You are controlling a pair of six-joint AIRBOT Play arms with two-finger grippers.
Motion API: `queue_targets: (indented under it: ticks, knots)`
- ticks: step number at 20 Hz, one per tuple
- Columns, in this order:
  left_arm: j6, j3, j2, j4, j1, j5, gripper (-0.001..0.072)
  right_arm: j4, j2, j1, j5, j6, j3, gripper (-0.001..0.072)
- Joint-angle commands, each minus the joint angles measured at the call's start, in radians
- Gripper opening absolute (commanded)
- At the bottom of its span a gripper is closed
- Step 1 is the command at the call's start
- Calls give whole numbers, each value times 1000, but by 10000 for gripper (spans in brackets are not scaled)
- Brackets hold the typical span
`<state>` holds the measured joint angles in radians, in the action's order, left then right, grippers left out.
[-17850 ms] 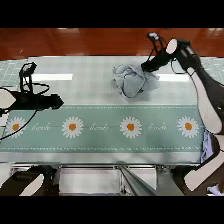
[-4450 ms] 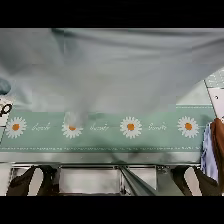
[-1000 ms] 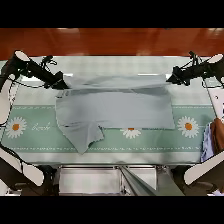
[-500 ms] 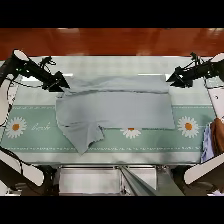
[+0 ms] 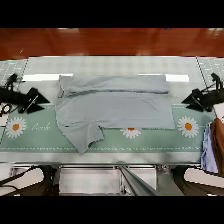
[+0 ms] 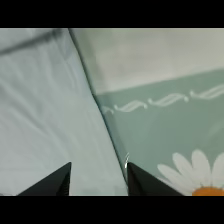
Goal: Fold the shirts.
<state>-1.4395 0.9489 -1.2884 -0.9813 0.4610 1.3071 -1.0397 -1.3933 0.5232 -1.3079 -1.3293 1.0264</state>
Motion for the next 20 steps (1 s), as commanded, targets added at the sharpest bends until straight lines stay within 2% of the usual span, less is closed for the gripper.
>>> queue_targets:
  ticks: [1, 5, 8, 13, 19, 20]
  knots:
    - [103, -364, 234, 122, 188, -68, 507, 80, 163, 68, 86, 113, -279, 407]
    - [148, -514, 261, 136, 217, -31, 507, 208, 235, 71, 78, 165, -332, 407]
    - [172, -546, 257, 138, 187, -29, 507, 230, 248, 71, 62, 169, -332, 407]
    - [167, -580, 190, 154, 1, -156, 507, 241, 248, 71, 59, 169, -332, 407]
    - [165, -576, 125, 286, -209, -325, 498, 246, 248, 71, 61, 172, -332, 407]
    - [164, -568, 122, 285, -239, -332, 314, 243, 248, 74, 60, 178, -332, 407]
